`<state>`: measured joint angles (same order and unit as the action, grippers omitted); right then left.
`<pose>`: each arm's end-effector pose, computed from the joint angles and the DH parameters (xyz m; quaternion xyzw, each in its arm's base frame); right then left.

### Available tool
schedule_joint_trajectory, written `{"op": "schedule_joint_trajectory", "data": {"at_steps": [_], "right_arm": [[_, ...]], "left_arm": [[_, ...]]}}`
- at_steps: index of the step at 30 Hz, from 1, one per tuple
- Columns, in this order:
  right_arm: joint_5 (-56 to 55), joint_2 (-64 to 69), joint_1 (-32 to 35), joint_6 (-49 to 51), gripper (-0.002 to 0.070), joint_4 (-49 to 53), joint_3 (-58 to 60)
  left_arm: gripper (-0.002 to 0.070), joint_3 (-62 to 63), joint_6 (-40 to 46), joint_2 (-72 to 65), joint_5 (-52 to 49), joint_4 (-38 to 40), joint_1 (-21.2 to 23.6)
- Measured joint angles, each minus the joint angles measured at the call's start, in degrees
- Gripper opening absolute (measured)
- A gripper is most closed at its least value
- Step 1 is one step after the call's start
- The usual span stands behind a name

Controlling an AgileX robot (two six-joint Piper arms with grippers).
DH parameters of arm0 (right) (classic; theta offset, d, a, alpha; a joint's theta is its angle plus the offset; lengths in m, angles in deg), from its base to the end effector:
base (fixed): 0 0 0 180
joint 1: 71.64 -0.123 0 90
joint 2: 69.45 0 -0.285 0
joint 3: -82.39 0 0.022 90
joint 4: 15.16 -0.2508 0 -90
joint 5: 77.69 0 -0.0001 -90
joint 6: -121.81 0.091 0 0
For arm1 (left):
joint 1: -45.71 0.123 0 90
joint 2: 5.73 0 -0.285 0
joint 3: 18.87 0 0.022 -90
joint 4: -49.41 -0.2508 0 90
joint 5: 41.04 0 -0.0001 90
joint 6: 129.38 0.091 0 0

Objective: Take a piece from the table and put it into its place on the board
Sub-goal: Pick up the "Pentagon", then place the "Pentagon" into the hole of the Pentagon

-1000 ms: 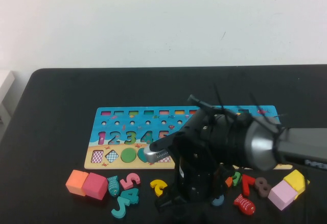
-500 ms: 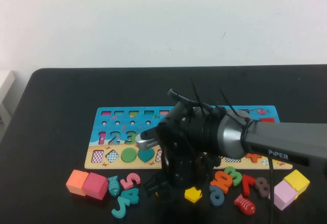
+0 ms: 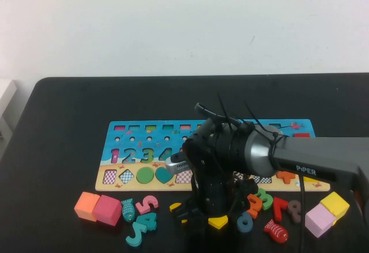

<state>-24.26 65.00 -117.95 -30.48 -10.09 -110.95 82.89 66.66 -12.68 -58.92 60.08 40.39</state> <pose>0.3047 0.3096 0.1254 -0.1856 0.9808 -0.0007 0.0601 0.0530 -0.0102 0.1802 0.0938 0.7756 -0.0192 0.6239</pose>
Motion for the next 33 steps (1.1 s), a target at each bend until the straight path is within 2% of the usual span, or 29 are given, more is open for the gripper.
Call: {"op": "schedule_joint_trajectory", "data": {"at_steps": [4,11,16,24,33], "right_arm": [[0.00,0.11,0.00,-0.99,0.0542,-0.14,0.00],[0.40,0.11,0.00,-1.61,0.0367,-0.14,0.00],[3.69,-1.27,0.00,-3.70,0.0366,-0.14,-1.40],[13.88,-4.28,0.04,-10.47,0.0366,0.56,-11.92],[15.45,3.97,2.16,-8.15,0.0366,1.60,-20.95]], "left_arm": [[-0.0002,0.00,0.00,0.00,0.00,0.00,0.00],[-0.0002,0.00,0.00,0.00,0.00,0.00,0.00],[-0.0002,0.00,0.00,0.00,0.00,0.00,0.00],[-0.0002,0.00,0.00,0.00,0.00,0.00,0.00],[-0.0002,0.00,0.00,0.00,0.00,0.00,0.00]]}}
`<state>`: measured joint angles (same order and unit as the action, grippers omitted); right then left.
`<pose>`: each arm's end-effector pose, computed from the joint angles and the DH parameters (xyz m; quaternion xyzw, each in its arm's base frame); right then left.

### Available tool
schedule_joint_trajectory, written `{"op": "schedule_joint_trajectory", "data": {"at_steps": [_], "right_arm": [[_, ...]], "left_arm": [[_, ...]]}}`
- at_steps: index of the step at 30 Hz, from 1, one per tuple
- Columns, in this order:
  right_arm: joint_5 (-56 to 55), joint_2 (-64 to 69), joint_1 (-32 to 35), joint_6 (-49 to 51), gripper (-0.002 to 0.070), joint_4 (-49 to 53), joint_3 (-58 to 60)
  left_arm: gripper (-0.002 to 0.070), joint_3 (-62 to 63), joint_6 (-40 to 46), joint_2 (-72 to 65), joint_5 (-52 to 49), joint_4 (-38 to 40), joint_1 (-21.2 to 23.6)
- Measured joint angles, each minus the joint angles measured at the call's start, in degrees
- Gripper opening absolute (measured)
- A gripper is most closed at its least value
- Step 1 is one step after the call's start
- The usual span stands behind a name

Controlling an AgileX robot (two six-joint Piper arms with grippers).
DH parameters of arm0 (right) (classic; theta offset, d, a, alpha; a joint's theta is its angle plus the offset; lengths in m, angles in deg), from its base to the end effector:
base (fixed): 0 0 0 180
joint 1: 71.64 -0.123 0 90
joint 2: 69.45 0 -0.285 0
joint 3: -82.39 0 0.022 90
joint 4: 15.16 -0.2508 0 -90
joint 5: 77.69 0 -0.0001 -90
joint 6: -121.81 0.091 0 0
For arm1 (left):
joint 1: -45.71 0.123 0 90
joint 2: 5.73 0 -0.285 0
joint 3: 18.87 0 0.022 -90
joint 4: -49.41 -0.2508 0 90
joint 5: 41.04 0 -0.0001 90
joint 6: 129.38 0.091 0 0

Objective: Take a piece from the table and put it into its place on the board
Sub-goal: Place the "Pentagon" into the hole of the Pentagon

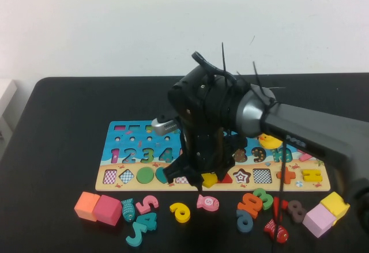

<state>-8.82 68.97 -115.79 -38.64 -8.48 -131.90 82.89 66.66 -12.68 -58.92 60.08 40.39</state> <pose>0.3462 0.3223 0.1825 -0.2295 0.9698 -0.0150 0.0811 0.0530 -0.0102 0.1802 0.0938 0.7756 -0.0192 0.6239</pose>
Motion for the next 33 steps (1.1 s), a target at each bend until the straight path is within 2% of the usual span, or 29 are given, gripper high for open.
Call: {"op": "schedule_joint_trajectory", "data": {"at_steps": [10,33], "right_arm": [[-0.26,6.43,3.19,1.18,0.0366,-4.31,-7.01],[-2.95,6.58,3.19,2.85,0.0366,-3.52,-7.16]], "left_arm": [[-0.0002,0.00,0.00,0.00,0.00,0.00,0.00],[-0.0002,0.00,0.00,0.00,0.00,0.00,0.00]]}}
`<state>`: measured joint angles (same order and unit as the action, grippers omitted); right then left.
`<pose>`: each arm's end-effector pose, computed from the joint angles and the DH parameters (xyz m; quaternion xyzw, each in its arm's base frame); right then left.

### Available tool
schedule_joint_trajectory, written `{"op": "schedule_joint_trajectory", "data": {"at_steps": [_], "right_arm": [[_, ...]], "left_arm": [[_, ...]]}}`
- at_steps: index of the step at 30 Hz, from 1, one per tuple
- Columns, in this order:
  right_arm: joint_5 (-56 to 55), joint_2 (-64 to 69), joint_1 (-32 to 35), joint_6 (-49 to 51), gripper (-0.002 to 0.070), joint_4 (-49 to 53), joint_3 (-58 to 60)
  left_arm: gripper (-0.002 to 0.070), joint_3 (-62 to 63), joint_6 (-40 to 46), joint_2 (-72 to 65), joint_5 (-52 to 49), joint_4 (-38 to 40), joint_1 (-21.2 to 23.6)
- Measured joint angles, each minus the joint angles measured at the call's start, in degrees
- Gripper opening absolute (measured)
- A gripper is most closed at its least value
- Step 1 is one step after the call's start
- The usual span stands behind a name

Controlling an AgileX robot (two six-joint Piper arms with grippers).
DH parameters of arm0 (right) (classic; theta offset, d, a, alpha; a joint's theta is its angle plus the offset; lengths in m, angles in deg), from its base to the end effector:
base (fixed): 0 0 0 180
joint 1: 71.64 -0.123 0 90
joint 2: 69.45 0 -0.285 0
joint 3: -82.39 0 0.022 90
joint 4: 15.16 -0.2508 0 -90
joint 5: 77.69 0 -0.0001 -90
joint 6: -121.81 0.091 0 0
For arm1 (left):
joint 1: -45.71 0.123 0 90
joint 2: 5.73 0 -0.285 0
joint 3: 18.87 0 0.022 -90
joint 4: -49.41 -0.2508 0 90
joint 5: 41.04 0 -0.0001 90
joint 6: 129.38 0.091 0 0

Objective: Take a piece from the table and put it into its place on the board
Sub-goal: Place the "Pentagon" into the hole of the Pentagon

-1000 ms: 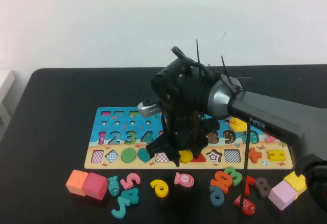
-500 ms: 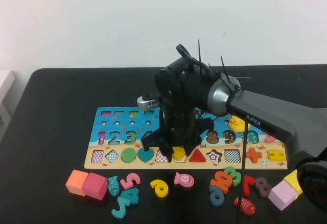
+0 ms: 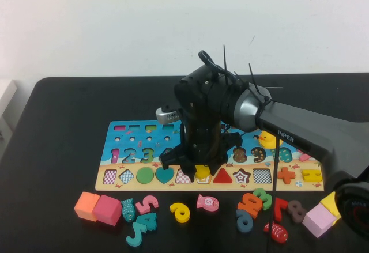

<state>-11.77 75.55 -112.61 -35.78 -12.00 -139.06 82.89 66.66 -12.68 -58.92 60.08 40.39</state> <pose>0.3798 0.3237 0.1597 -0.1693 0.9809 0.0260 0.0918 0.0530 -0.0102 0.1802 0.0938 0.7756 -0.0192 0.6239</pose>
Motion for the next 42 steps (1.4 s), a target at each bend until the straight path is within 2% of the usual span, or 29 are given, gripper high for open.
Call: {"op": "schedule_joint_trajectory", "data": {"at_steps": [23,32,42], "right_arm": [[-0.61,2.15,0.00,2.42,0.0377,1.39,-0.10],[-0.93,2.15,0.00,2.67,0.0442,1.39,-0.12],[-0.22,2.23,0.00,2.64,0.0445,1.39,-3.45]], "left_arm": [[-0.0002,0.00,0.00,0.00,0.00,0.00,0.00],[-0.0003,0.00,0.00,0.00,0.00,0.00,0.00],[-0.0003,0.00,0.00,0.00,0.00,0.00,0.00]]}}
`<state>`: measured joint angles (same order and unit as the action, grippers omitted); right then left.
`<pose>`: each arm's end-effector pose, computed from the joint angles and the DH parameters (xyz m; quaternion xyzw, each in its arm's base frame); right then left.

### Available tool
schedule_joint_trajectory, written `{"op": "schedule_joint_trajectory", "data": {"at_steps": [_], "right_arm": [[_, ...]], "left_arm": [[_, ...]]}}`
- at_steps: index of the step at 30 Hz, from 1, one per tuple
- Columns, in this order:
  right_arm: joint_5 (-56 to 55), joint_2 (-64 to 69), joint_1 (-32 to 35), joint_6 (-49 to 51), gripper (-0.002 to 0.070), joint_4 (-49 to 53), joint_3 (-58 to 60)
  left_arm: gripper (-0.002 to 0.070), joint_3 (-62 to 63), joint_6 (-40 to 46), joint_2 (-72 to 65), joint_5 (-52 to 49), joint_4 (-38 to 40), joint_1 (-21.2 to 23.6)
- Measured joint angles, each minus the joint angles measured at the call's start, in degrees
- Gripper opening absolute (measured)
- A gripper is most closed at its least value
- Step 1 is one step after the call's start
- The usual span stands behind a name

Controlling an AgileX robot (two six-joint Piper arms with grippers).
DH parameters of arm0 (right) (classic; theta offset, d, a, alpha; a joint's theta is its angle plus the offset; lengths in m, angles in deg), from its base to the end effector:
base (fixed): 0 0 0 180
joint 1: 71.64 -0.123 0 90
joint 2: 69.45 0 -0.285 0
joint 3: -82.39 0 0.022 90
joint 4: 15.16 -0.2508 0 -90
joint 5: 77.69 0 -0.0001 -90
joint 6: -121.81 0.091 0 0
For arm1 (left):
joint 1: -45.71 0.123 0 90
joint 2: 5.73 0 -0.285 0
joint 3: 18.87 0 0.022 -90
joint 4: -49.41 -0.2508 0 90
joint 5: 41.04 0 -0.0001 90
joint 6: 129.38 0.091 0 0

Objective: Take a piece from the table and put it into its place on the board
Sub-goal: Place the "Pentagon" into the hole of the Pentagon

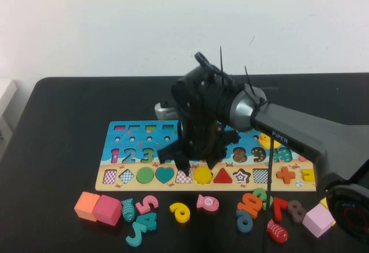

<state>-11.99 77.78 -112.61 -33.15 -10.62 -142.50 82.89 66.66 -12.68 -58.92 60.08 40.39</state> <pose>0.3880 0.3282 0.1564 -0.1500 0.9825 0.0252 0.1078 0.0530 -0.0102 0.1802 0.0938 0.7756 -0.0192 0.6239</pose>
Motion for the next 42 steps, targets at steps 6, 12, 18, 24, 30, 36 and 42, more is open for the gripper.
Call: {"op": "schedule_joint_trajectory", "data": {"at_steps": [6,12,18,24,30,36,42], "right_arm": [[3.59,0.00,0.00,-4.03,0.0372,0.00,-5.01],[4.20,0.00,-0.49,-7.55,0.0088,-1.92,-5.14],[4.32,0.45,-1.69,-9.15,0.0019,-5.18,-5.14],[4.32,2.93,-1.72,-9.05,0.0019,-4.91,-5.14],[4.32,3.83,-1.72,-7.74,0.0019,-1.36,-5.14],[4.32,3.83,-1.72,-5.78,0.0019,1.21,-5.14],[4.32,3.83,-1.72,-3.75,0.0019,1.54,-5.14]], "left_arm": [[-0.0003,0.00,0.00,0.00,0.00,0.00,0.00],[-0.0003,0.00,0.00,0.00,0.00,0.00,0.00],[-0.0003,0.00,0.00,0.00,0.00,0.00,0.00],[-0.0003,0.00,0.00,0.00,0.00,0.00,0.00],[-0.0003,0.00,0.00,0.00,0.00,0.00,0.00],[-0.0003,0.00,0.00,0.00,0.00,0.00,0.00],[-0.0003,0.00,0.00,0.00,0.00,0.00,0.00]]}}
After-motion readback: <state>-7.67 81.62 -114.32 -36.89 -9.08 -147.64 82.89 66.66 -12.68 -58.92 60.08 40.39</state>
